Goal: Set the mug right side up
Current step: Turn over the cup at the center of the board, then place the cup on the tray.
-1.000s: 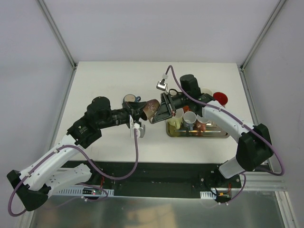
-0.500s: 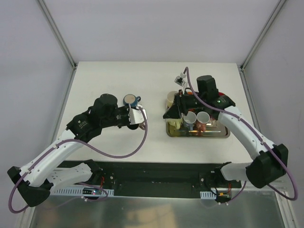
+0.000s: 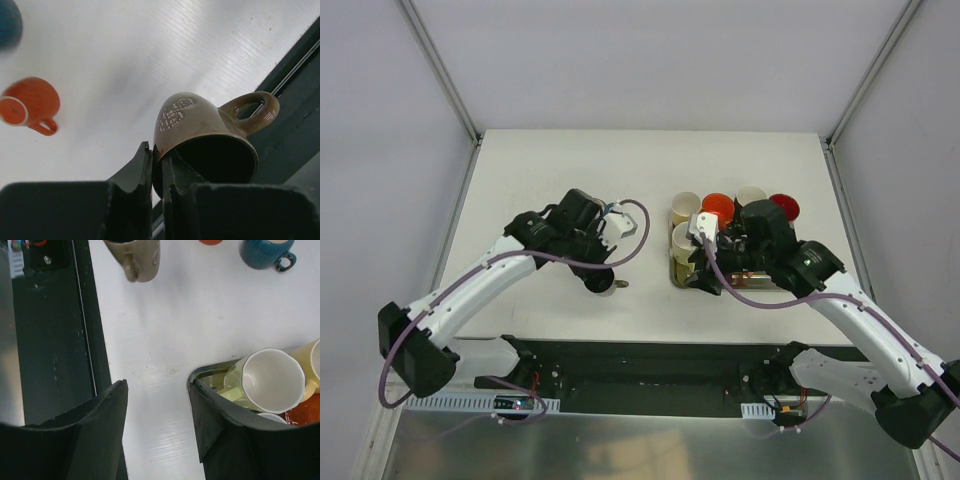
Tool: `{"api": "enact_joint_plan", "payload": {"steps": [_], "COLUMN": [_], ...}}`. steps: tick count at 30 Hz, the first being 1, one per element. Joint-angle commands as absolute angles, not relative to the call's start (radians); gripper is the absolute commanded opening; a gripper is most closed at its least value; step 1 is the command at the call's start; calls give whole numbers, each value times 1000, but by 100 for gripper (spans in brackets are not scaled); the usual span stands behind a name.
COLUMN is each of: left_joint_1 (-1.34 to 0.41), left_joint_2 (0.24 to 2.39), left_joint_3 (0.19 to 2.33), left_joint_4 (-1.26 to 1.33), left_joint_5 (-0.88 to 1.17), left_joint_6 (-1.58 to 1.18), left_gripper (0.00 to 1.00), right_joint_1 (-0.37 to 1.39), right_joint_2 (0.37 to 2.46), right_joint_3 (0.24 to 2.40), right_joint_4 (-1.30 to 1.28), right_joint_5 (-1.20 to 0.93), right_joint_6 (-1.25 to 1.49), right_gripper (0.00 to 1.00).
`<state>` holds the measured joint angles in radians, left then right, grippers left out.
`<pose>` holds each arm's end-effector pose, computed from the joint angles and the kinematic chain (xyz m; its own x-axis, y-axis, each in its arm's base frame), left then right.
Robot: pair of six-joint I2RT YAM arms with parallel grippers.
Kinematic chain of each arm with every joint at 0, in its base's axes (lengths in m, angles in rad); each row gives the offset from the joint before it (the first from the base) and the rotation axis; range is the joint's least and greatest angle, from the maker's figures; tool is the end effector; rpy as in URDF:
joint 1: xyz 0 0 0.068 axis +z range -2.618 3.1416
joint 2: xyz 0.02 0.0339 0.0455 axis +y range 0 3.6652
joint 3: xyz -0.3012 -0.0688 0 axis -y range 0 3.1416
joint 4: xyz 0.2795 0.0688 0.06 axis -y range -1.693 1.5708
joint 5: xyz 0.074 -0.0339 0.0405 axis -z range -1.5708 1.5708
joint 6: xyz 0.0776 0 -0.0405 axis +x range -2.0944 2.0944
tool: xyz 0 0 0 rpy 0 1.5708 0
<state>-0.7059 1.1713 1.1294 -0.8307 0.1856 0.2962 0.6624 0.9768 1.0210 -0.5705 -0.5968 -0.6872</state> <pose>0.2047 -0.1933 0.3241 -0.3451 0.6711 -0.6561 0.8663 0.4967 0.0524 0.1683 0.1866 0.3660 0.2596 -0.4630 -0.8475 -0.9407 0.0772 -0.3303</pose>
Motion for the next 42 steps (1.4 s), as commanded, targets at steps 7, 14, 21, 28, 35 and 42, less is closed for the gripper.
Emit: {"api": "enact_joint_plan", "payload": {"steps": [7, 14, 21, 28, 35, 42], "left_joint_1": [-571, -571, -571, -571, -561, -474], "left_joint_2": [1318, 1327, 1325, 1328, 1321, 1293], "left_joint_3": [1270, 1264, 1273, 1289, 1292, 1281], "left_joint_4": [-822, -816, -815, -813, -804, -762], "left_joint_5": [342, 414, 449, 463, 460, 511], "left_joint_6": [11, 38, 52, 48, 19, -67], "left_gripper": [0, 0, 0, 0, 0, 78], "right_joint_1": [805, 922, 979, 1035, 1039, 1028], "right_joint_2": [1077, 1245, 1403, 1466, 1479, 1413], "right_joint_3": [1092, 1167, 1285, 1308, 1279, 1190], "right_joint_4": [-628, -488, -470, -468, -430, -351], "right_joint_5": [-529, -443, -425, -417, -377, -305], "right_joint_6": [-959, -983, -994, -1025, -999, -939], "right_gripper": [58, 60, 59, 50, 1, 0]}}
